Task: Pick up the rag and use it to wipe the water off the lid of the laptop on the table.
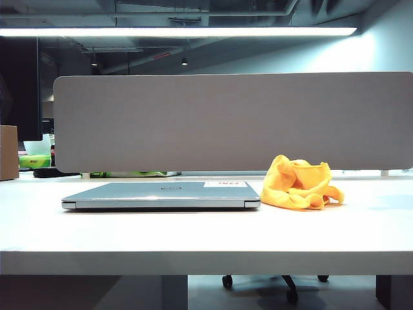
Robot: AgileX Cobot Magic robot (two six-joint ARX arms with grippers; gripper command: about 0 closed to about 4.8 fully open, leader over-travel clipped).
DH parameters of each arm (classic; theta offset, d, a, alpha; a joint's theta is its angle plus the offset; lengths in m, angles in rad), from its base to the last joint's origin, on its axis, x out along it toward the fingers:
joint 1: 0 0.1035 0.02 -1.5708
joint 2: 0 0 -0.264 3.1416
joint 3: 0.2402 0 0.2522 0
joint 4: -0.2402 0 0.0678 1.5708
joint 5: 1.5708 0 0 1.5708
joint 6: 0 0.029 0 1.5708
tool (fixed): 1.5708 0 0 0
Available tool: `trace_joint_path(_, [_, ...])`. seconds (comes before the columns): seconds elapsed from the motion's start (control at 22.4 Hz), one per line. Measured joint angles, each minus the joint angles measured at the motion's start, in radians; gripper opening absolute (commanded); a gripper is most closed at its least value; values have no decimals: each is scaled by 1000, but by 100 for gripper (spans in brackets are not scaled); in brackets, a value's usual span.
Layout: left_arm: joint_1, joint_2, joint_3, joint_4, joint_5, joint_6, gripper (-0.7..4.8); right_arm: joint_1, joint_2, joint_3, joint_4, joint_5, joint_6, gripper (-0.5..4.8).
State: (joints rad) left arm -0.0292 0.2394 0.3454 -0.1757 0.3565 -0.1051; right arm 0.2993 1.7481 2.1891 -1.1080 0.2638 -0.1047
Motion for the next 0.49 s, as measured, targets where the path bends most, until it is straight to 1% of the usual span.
trace_joint_path(0.04, [0, 0, 0, 0, 0, 0, 19, -19, -54, 0, 2, -34, 11, -2])
trace_joint_path(0.18, [0, 0, 0, 0, 0, 0, 19, -30, -132, 0, 17, -80, 18, -2])
trace_joint_path(0.31, [0, 0, 0, 0, 0, 0, 19, -24, -226, -16, 93, -137, 21, -2])
trace_joint_path(0.45, [0, 0, 0, 0, 0, 0, 19, -24, -347, -66, 184, -191, 22, -2])
trace_joint_path(0.49, [0, 0, 0, 0, 0, 0, 19, -25, -416, -125, 213, -226, 21, -2])
